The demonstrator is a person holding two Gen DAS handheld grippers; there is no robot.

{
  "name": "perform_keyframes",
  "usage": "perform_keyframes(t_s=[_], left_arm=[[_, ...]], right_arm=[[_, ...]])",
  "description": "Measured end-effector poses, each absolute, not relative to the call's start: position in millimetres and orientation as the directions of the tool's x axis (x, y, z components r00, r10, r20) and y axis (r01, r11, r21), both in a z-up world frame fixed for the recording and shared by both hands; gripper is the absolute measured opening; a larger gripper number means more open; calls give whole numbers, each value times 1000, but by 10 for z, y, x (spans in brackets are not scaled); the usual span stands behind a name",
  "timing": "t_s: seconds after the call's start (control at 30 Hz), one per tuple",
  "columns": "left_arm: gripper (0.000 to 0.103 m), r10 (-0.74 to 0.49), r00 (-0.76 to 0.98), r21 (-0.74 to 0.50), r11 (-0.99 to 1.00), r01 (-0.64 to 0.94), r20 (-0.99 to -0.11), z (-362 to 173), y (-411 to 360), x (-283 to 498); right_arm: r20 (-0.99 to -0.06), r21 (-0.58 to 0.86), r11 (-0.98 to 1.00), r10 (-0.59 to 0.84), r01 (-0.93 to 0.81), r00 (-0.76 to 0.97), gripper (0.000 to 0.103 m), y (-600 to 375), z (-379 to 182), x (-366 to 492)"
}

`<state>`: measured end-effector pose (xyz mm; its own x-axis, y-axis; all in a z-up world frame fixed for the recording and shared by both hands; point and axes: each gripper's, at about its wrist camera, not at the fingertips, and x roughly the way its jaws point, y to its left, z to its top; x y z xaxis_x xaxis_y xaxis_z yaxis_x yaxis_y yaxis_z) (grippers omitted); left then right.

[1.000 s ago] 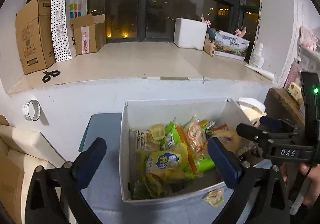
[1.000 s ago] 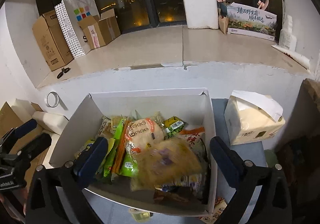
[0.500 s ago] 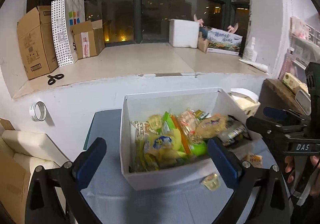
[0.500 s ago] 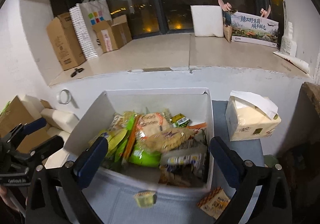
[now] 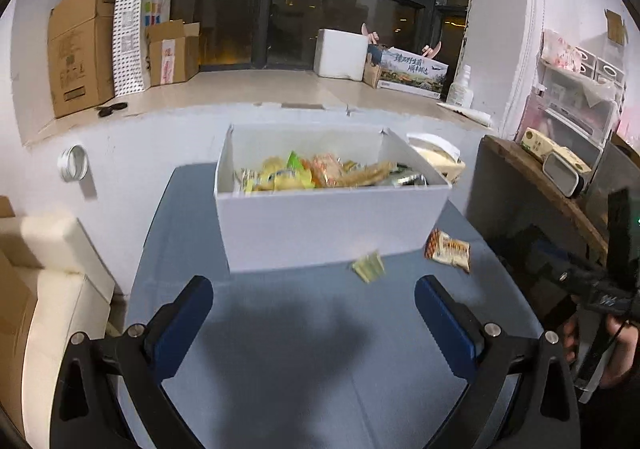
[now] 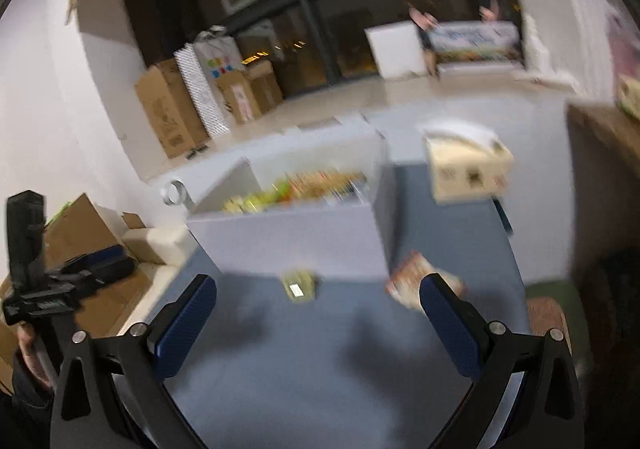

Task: Organize snacks
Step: 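Grasp the last jelly cup with the left gripper while the right grasps the wrapped cake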

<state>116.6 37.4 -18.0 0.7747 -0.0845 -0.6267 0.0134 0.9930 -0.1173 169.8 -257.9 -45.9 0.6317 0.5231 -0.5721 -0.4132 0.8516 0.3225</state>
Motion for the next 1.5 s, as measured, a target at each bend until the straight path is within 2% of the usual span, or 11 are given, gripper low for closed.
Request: perform_keyframes(t_s=[0.17,0.23,0.57,0.77,0.8,0.9,0.97,1.13,1.23,1.33,1.5], left_arm=[[103,-127,744,-148,988,38,-656,-348,254,1071],[103,-113,732,-128,991,35,-672,-422,195,1084],[103,-115,689,-124,992,37,-716,-648,69,1196],[103,-122,658,-126,991,41,-743,-789,5,1302],[103,-123,654,-127,991,42,-747,-807,-6,1318],[103,-125,651,-128,991,43,-749,-832,-22,1353],[103,-137,651,-140,989,48,-747,-851,-45,1404],[103,-100,662,-97,994,42,-743,-874,-173,1689],[103,-94,648,-109,994,17,-756,-909,-231,1922],[103,-83,626,-118,993,-15,-776,-974,-316,2191],[103,-18,603,-37,999,-19,-798,-1139,-526,2497]], right_arm=[[-654,319,882,470,-347,593,103,-2742,-859,1768],[-697,273,901,427,-337,576,103,-2733,-971,1890],[-805,0,868,294,-496,516,103,-2469,-1157,2789],[-859,-28,836,260,-548,441,102,-2351,-1359,3057],[-864,-26,832,260,-555,430,98,-2351,-1397,3069],[-851,-11,838,278,-545,445,70,-2425,-1382,3083],[-840,27,834,318,-552,440,61,-2488,-1343,3055],[-818,48,837,346,-545,459,59,-2551,-1238,2794],[-791,104,853,383,-512,477,49,-2595,-1111,2601],[-747,148,859,422,-489,515,49,-2614,-955,2280],[-701,215,848,480,-485,527,47,-2636,-855,1924]])
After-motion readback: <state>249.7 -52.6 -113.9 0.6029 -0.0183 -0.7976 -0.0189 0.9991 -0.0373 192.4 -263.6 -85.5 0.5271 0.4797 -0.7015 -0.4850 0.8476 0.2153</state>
